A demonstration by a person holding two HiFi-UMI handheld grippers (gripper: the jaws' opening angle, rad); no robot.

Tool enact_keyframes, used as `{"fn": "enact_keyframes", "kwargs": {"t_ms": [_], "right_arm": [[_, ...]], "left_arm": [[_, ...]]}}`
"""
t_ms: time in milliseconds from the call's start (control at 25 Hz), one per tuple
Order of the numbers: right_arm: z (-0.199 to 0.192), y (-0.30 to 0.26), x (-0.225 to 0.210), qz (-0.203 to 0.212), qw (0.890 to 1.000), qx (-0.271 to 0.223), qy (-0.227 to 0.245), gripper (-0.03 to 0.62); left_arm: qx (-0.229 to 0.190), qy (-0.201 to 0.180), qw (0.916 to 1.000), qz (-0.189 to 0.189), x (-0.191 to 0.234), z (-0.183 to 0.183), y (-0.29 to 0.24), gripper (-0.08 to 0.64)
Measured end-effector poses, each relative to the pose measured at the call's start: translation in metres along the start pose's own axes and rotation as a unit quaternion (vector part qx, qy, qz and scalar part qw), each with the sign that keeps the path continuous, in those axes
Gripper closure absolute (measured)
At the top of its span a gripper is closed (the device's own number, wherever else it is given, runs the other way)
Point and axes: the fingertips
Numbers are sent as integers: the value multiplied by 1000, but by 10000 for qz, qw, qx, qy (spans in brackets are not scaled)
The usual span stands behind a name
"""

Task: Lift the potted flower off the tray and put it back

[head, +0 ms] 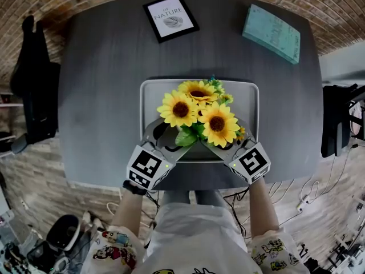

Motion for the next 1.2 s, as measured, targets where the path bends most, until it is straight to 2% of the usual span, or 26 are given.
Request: {"fn": "enact_keyframes", "kwargs": {"t_ms": [320,920,1200], "right_arm": [[-5,-3,0,32,9999,13,151,236],[-12,1,-2,59,9999,116,-10,233],[-10,4,-5,7,9999,94,-34,209]], "left_arm": [[20,-265,9996,106,2,-4,-4,186],[27,-320,9993,191,4,-7,-5,178],[50,-373,9990,247,6,-7,-2,183]]}}
Point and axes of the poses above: the fingertips, and each gripper's own axes: y backward along the fingers, x to its left, z out of its top, and after that the axes turned 15 degrees about y, right-handed
